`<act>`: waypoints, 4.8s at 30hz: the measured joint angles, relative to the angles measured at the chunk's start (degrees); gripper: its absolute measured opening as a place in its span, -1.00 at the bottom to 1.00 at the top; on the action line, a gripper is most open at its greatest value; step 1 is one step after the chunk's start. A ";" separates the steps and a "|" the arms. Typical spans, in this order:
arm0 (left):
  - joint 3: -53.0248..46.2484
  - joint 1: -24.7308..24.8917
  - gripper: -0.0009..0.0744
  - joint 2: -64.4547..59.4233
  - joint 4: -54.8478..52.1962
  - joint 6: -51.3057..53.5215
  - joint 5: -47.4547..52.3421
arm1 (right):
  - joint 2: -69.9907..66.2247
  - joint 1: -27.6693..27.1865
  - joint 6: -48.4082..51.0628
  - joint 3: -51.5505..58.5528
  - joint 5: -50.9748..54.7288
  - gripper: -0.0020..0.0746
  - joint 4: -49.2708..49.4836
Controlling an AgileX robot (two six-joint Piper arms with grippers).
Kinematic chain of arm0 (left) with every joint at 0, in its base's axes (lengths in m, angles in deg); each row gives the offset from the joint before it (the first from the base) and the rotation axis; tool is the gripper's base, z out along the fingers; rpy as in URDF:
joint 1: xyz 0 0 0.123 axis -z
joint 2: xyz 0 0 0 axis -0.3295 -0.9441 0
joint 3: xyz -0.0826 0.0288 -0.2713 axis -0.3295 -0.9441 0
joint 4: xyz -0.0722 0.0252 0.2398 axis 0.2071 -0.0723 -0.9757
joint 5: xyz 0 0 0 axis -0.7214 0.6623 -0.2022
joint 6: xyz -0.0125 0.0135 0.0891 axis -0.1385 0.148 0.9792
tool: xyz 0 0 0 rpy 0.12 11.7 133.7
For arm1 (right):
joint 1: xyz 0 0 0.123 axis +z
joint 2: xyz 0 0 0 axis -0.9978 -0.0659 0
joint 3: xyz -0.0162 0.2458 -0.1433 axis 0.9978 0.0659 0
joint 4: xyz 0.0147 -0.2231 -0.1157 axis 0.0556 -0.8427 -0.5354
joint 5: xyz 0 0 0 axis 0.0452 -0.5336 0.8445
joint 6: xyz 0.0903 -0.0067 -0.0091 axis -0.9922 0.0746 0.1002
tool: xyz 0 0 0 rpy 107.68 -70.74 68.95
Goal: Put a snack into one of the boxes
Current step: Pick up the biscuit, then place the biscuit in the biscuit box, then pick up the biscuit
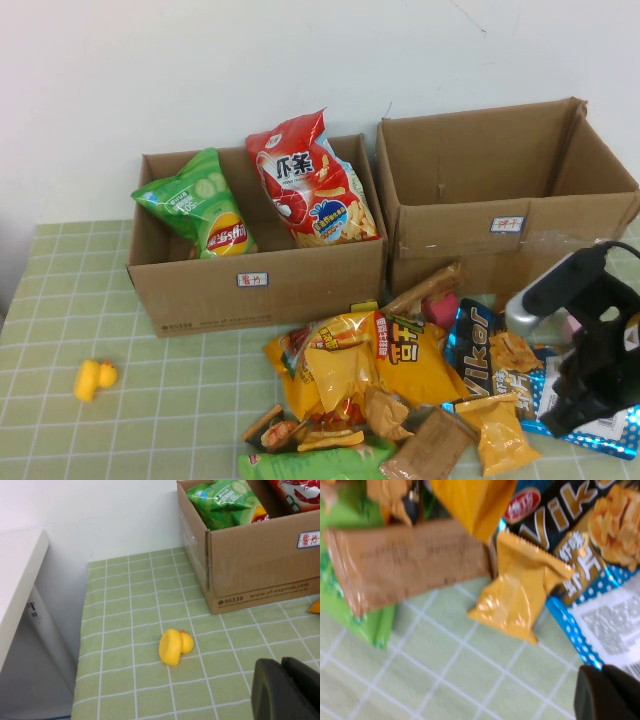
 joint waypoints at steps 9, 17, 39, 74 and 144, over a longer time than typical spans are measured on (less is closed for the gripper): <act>0.00 0.00 -0.98 0.00 0.00 0.00 0.00 | -9.64 0.00 2.69 0.00 -5.84 0.06 7.50; 0.00 0.00 -0.98 0.00 0.00 0.00 0.00 | -23.02 0.00 0.28 -1.43 -13.94 0.82 11.19; 0.00 0.00 -0.98 0.00 0.00 0.00 0.00 | -18.11 0.00 -1.40 -11.74 -0.74 -0.78 11.23; 0.00 0.00 -0.98 0.00 0.00 0.00 0.00 | -31.99 -13.95 -2.85 -59.74 11.20 0.21 2.57; 0.00 0.00 -0.98 0.00 0.00 0.00 0.00 | -44.64 -14.65 -2.85 -26.59 -26.37 0.16 14.80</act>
